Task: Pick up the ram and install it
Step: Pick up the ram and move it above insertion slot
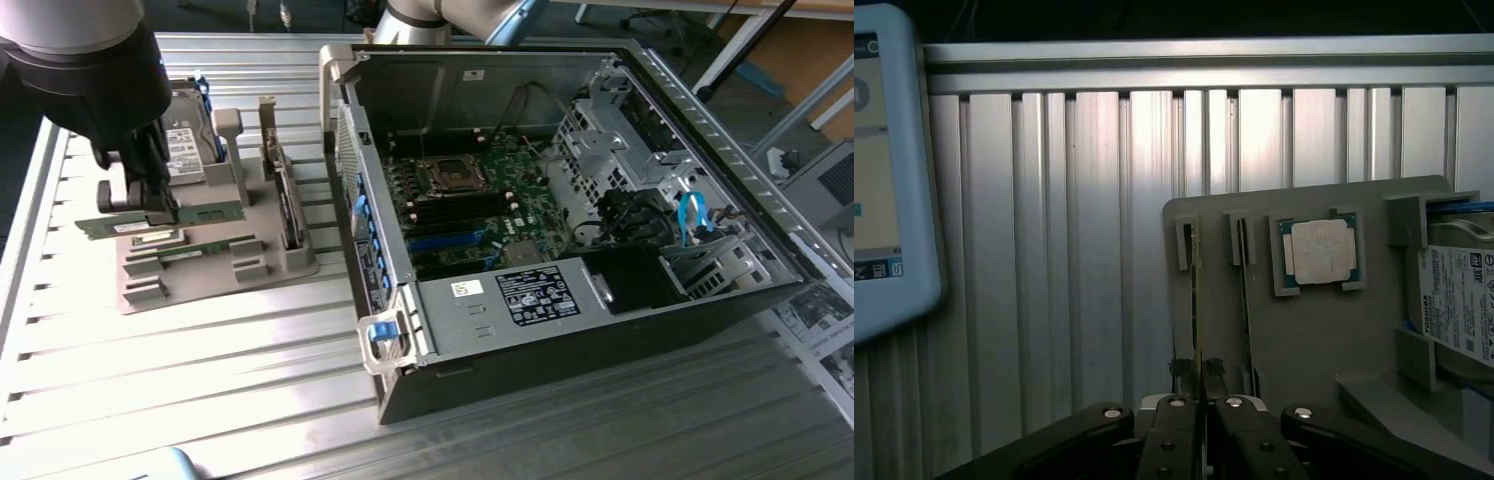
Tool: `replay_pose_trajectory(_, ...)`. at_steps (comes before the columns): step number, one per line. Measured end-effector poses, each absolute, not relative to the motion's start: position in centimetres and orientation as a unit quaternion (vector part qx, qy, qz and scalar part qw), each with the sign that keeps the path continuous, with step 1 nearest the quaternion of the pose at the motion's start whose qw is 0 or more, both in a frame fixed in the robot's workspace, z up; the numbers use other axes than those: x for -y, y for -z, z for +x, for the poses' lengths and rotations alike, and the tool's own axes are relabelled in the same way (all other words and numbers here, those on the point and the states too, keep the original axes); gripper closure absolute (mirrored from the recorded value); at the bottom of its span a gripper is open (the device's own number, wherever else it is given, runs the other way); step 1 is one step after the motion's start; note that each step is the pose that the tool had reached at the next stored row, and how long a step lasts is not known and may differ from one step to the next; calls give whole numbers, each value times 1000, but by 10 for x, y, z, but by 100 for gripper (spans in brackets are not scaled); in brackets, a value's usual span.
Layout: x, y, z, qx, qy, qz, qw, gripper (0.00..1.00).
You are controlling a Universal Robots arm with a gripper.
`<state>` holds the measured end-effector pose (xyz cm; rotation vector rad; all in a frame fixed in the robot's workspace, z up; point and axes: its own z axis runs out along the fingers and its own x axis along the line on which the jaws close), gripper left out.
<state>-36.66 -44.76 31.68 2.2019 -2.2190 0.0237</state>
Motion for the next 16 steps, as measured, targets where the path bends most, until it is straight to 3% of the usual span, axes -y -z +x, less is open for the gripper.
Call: replay_pose_trajectory(16,448,-323,-367,710,-8,704,8,86)
